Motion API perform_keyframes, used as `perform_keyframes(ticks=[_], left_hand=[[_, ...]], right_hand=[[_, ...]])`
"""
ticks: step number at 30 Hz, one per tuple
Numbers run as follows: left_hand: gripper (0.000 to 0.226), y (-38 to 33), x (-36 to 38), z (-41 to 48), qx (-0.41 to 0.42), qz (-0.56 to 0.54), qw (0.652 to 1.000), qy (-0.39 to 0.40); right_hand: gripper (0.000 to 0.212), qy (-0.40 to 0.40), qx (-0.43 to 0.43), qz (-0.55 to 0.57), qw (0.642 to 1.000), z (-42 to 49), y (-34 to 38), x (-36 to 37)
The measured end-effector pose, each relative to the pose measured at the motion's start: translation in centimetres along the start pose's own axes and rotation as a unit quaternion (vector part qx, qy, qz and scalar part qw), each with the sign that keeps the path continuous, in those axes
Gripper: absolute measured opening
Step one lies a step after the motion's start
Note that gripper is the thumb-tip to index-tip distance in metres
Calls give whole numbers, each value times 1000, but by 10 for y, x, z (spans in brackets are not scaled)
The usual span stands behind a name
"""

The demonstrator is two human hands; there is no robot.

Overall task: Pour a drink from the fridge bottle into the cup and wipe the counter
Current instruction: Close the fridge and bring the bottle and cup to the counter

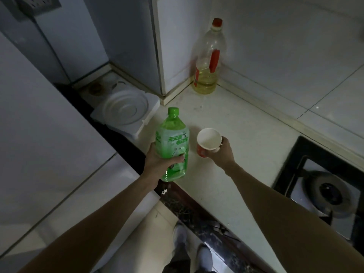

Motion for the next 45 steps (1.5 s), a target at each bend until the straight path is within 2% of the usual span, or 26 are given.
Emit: perform_keyframes(ticks=[3, 7, 11, 16, 23, 30, 34, 38, 40, 43, 45], left_hand=[[81, -3, 7, 4, 12, 2, 1000, 19], [81, -8, 14, 8, 19, 6, 1000, 24], [91, -14, 32, 12, 11, 22, 999, 42], [86, -32, 71, 5, 11, 30, 998, 63], [91, -44, 157, -23, 38, 78, 985, 146], [97, -29, 252, -99, 86, 190, 954, 218], [90, -4, 312, -158, 113, 235, 931, 254], [83, 24, 371, -226, 137, 261, 911, 289], [80, 38, 401, -261, 149, 267, 897, 319], [65, 62, 449, -319, 168, 275, 868, 377], [66, 80, 480, -357, 177, 275, 851, 410]], right_hand=[[88, -33, 0, 40, 999, -10, 15, 1], [86, -65, 8, 66, 996, -20, 40, 2], [75, -72, 20, 51, 996, -28, 44, -7], [81, -100, 26, 42, 994, -39, 38, -65], [81, -193, 25, 55, 979, -86, 16, -170], [80, -288, 29, 60, 955, -186, -23, -261], [75, -319, 27, 62, 945, -259, -50, -310], [89, -332, 55, 69, 939, -338, -86, -355], [90, -352, 65, 67, 931, -380, -102, -379], [86, -394, 67, 53, 915, -444, -118, -418], [84, -420, 67, 46, 904, -486, -129, -442]])
Point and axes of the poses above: each hand's wrist, its own z-axis towards the middle knuckle, its own x-axis out of the palm, y = z × x, the point moved 10 cm from there along z, towards the middle knuckle, and after that the axes turned 12 degrees about -x, right-handed, at the moved point
